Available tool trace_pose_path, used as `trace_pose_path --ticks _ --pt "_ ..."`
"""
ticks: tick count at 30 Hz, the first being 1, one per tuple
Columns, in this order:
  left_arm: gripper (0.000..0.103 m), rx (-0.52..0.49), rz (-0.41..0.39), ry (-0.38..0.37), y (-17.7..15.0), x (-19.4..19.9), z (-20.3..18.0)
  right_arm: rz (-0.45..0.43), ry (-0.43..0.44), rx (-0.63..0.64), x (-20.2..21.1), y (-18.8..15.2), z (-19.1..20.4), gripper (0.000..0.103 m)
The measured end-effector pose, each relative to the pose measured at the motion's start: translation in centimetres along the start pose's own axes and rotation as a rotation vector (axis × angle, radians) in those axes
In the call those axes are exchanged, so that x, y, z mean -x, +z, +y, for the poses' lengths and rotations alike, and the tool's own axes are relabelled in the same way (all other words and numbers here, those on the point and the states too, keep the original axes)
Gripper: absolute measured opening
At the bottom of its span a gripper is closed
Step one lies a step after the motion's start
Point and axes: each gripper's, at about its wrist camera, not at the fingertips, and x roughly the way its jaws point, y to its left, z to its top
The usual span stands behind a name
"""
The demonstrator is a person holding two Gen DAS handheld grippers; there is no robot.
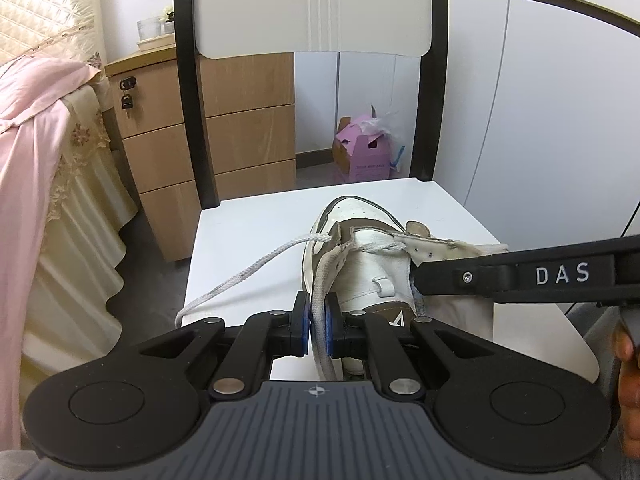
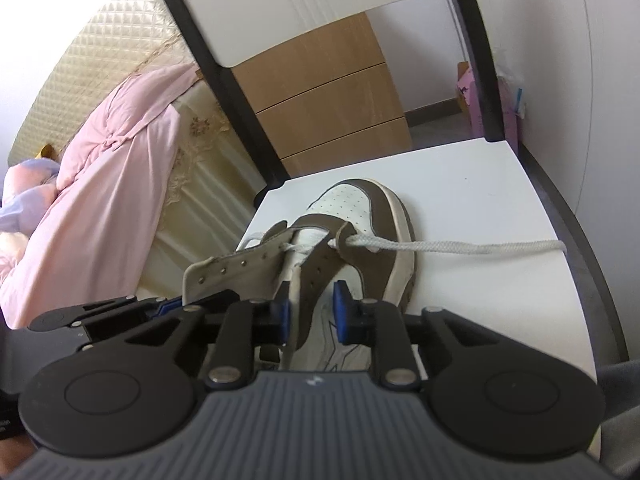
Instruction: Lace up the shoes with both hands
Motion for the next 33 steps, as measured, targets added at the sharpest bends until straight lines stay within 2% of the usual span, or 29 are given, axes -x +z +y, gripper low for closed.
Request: trace_pose_path --ticks 3,4,5,6,8,11,14,16,20,22,27,31,33 --pt "0.009 0.003 0.001 0.011 -0.1 0.2 -0.1 -0.056 0.095 -0.033 1.9 0.4 -0.6 0.03" --pt "0.01 0.007 0.001 0.012 -0.1 0.3 -0.1 -0.093 0.113 -0.038 2.9 0.5 -1.1 0.041" --pt "0.01 0.013 0.001 0.008 -0.2 0.4 -0.1 -0.13 0.114 -0.044 3.9 0.6 -1.6 0.046" --pt "0.01 0.019 0.001 0.004 -0.3 0.5 -0.1 -0.164 0.112 -0.053 4.8 0.7 -2.3 0.047" --pt "0.009 0.038 0.018 0.014 -0.4 0.5 -0.1 -0.207 0.075 -0.077 6.0 1.0 -4.2 0.047" --pt "0.009 0.037 0.033 0.065 -0.7 0.3 -1.0 -0.165 -0.037 -0.143 6.1 1.3 -6.9 0.049" --pt "0.009 0.059 0.057 0.115 -0.7 0.0 -1.7 -0.143 -0.079 -0.246 6.3 1.4 -9.5 0.049" --pt "0.009 0.08 0.071 0.134 -0.6 -0.2 -1.8 -0.165 -0.097 -0.306 6.9 1.5 -11.0 0.049" --pt "0.009 0.154 0.082 0.139 -0.4 -0.3 -1.5 -0.195 -0.103 -0.416 7.6 1.7 -14.0 0.051" --pt "0.009 0.192 0.087 0.141 -0.2 -0.4 -1.4 -0.175 -0.062 -0.498 7.2 1.4 -15.3 0.051" --pt "0.009 0.172 0.097 0.153 -0.2 -0.7 -3.0 -0.065 0.174 -0.674 3.7 0.3 -16.3 0.052" --pt "0.01 0.157 0.097 0.14 -0.5 -0.6 -3.2 -0.041 0.222 -0.708 1.3 0.6 -15.3 0.06" --pt "0.01 0.16 0.093 0.128 -0.6 -0.6 -3.0 -0.045 0.209 -0.737 0.1 1.0 -15.0 0.062"
